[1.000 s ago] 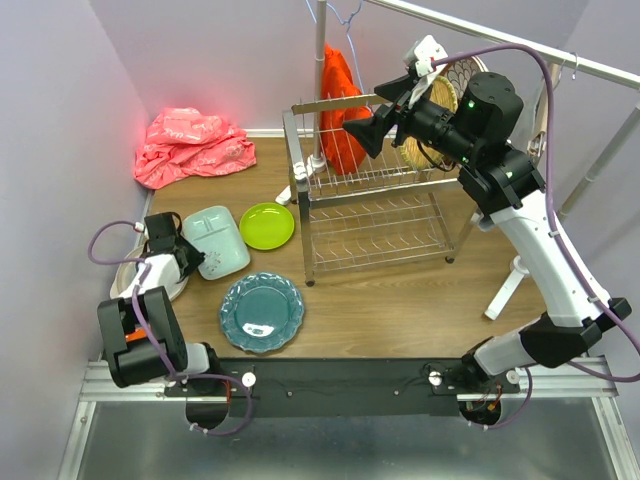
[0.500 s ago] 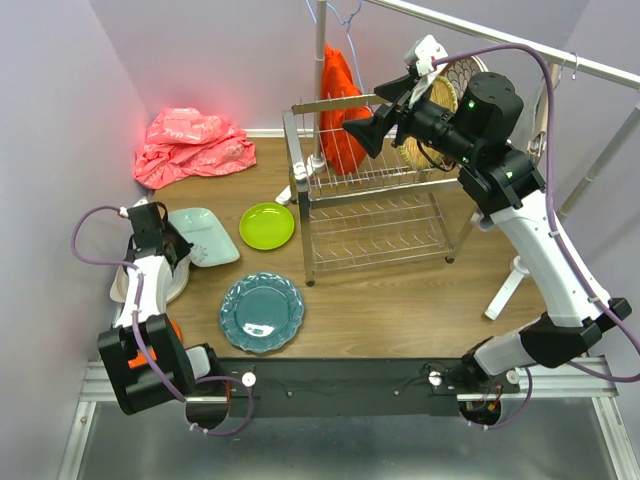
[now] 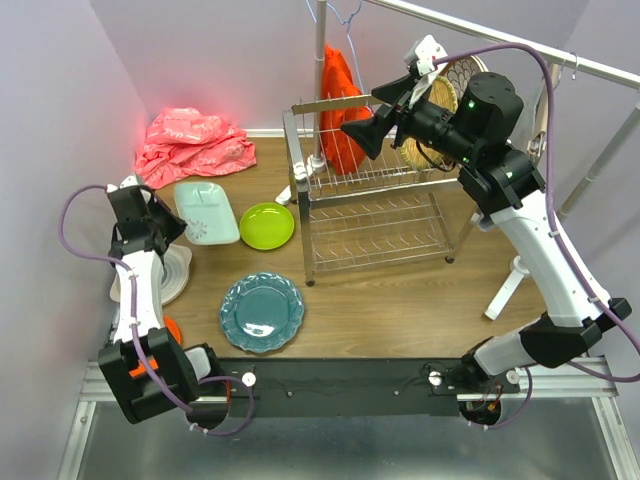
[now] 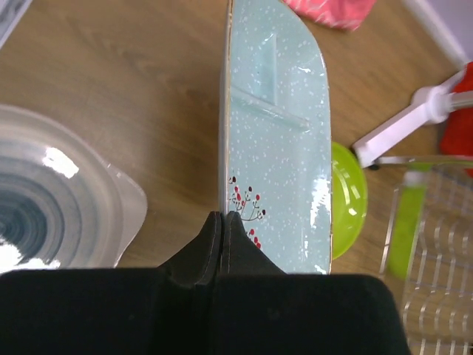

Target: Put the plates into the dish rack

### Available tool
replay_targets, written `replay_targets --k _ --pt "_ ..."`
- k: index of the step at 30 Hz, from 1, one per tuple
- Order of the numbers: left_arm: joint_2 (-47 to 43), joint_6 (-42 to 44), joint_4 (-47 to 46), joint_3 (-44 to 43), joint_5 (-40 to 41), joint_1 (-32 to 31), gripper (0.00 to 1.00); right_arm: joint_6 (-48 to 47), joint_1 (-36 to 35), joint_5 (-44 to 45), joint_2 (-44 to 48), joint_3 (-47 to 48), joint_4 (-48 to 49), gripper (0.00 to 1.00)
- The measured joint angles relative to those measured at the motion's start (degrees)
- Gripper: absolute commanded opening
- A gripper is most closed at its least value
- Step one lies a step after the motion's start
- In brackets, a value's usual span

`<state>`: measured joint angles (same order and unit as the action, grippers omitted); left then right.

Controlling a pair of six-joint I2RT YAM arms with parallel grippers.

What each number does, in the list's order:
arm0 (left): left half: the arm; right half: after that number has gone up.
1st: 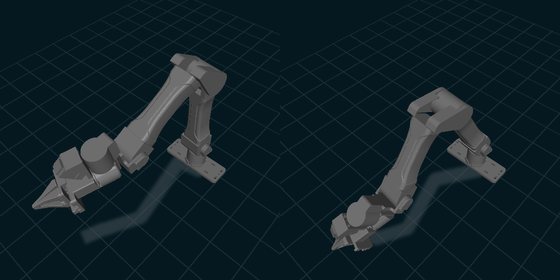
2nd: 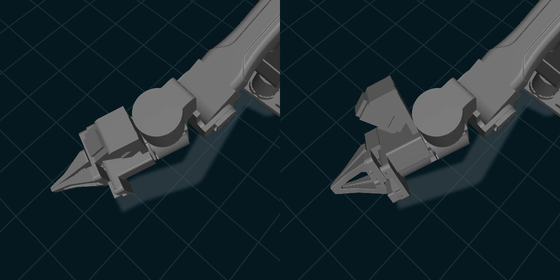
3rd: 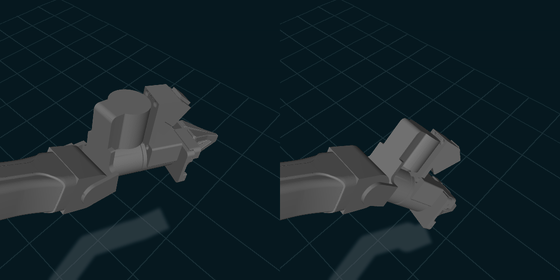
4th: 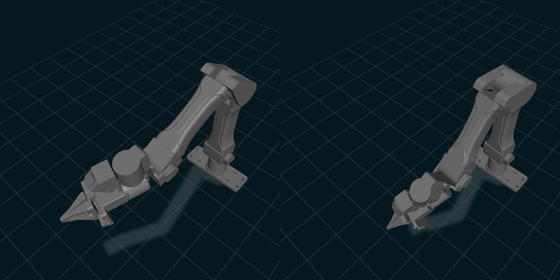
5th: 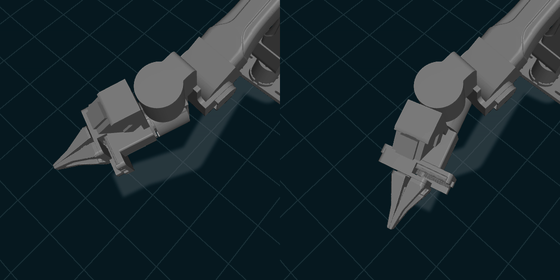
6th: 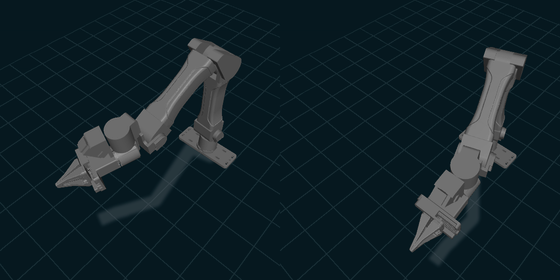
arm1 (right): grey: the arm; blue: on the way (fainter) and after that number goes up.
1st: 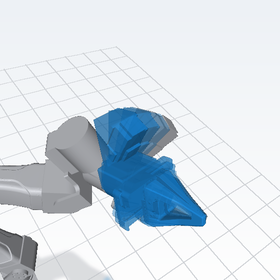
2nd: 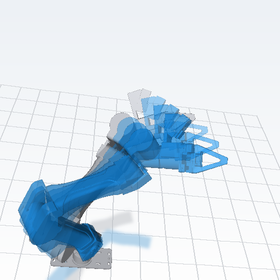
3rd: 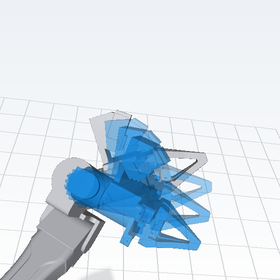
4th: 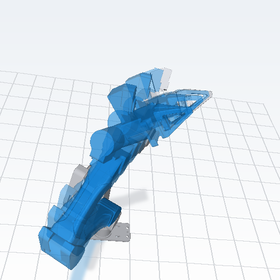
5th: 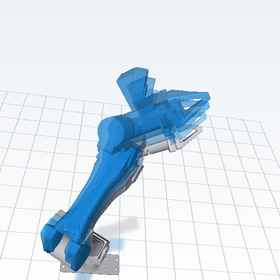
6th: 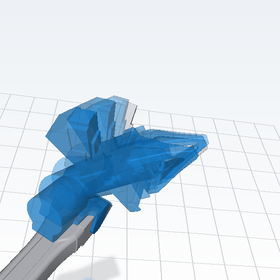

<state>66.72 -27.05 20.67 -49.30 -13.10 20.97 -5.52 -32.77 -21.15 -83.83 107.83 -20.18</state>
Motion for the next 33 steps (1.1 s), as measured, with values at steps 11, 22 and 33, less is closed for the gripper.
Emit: replay_targets --k 11,22,33 --pt "-2.3 -8.4 -5.5 -6.7 -7.9 0.7 0.00 2.9 0.0 -2.5 0.0 0.0 0.0 1.00" --pt "-2.6 -17.2 -8.3 -14.7 -15.5 0.7 0.00 13.6 0.0 -10.4 -4.7 3.5 0.0 0.98" --pt "-4.3 -23.7 -10.8 -18.5 -19.5 0.7 0.00 24.2 0.0 -17.2 -14.6 13.1 -0.2 0.95"
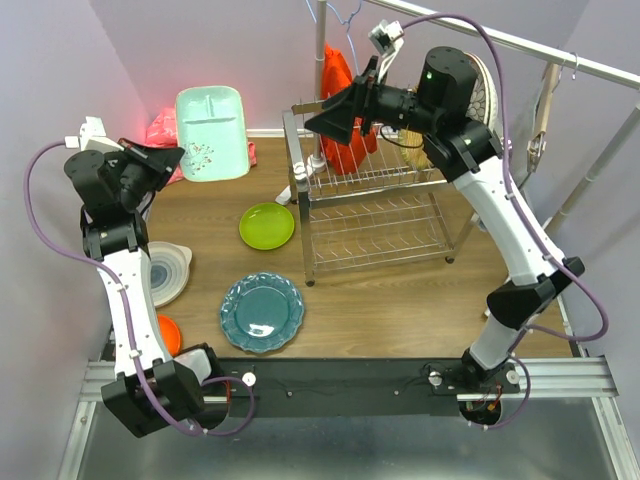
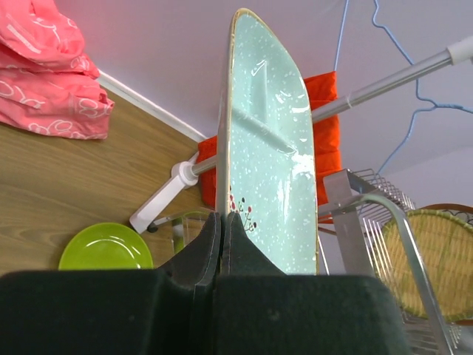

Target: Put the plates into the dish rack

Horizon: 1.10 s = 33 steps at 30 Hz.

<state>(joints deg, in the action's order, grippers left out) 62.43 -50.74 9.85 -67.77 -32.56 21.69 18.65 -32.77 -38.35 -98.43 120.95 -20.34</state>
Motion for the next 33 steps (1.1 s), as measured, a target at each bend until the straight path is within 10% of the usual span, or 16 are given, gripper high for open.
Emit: replay_targets --k 33 --pt "-2.5 -4.5 -5.1 14.3 -3.0 -0.1 0.00 11.5 0.0 -4.6 -9.6 12.9 0.5 0.93"
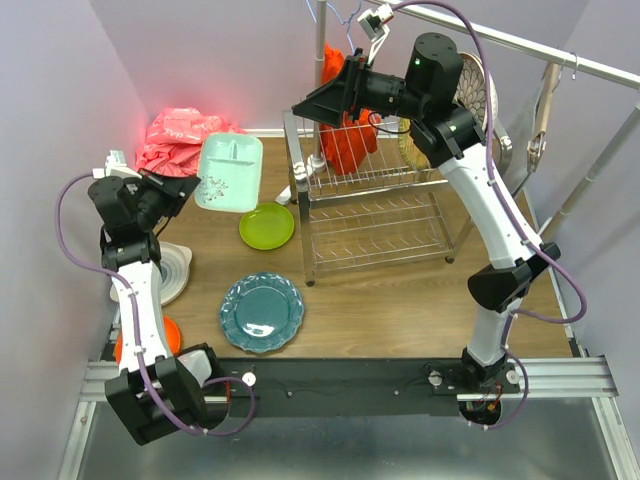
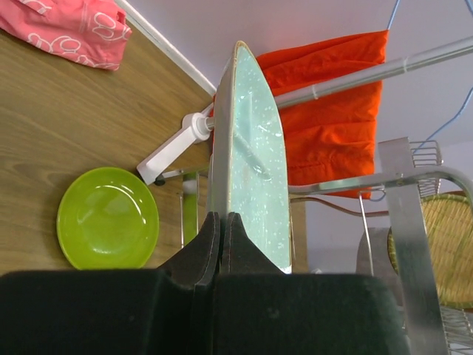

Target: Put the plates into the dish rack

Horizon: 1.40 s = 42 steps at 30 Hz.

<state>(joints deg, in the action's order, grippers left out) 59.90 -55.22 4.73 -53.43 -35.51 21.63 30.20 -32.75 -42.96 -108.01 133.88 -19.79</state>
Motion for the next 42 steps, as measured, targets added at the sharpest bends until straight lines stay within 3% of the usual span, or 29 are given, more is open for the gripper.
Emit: replay_targets --k 19,42 --pt "4.8 5.9 -14.1 18.3 -2.1 0.0 0.00 0.5 0.0 0.0 0.5 -1.6 0.0 0.93" --pt "15.7 16.6 -21.4 24.3 -3.0 0.0 0.00 0.4 0.0 0.0 0.8 -3.4 0.0 0.93"
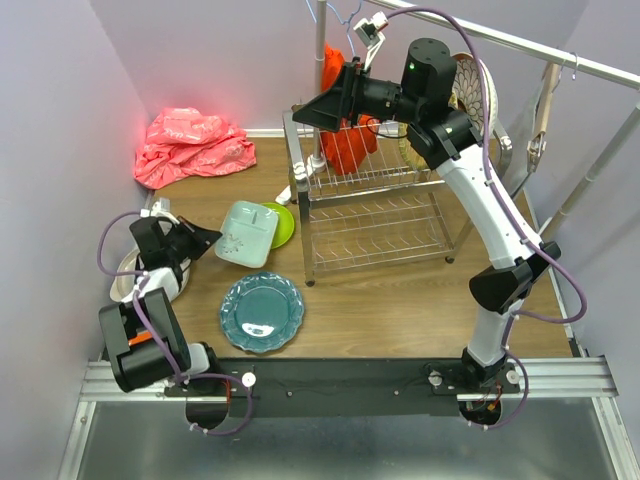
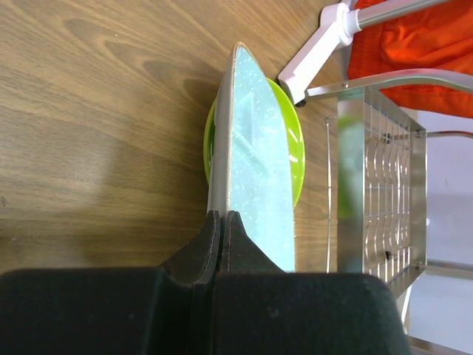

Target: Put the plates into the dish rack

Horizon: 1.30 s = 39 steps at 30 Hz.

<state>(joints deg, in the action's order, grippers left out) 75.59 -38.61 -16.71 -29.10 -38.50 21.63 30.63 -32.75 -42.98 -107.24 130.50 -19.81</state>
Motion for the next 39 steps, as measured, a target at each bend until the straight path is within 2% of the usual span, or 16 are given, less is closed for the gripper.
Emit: replay_targets --k 11,17,27,29,33,39 --pt "4.2 5.9 -0.5 -0.1 -0.5 0.0 0.00 0.0 0.0 0.0 0.0 -0.6 0.0 0.93" --pt "6.3 10.4 2.1 -1.4 -0.3 -0.4 0.04 0.0 0.2 0.0 0.0 -0.7 0.0 0.93" --pt "11.9 15.8 8.3 -5.4 4.2 -5.1 0.11 0.0 0.2 0.0 0.2 -1.3 0.0 0.93" --pt "12.6 16.3 9.2 -5.8 5.2 -5.9 0.17 0.0 0.2 0.0 0.3 -1.7 0.0 0.93" --pt "13.8 16.8 9.6 -6.7 7.3 -7.1 0.23 0.0 0.2 0.0 0.9 -2.3 0.0 0.93" --pt "14.6 17.4 9.6 -7.1 7.8 -8.3 0.44 -0.1 0.3 0.0 1.9 -2.4 0.0 0.93"
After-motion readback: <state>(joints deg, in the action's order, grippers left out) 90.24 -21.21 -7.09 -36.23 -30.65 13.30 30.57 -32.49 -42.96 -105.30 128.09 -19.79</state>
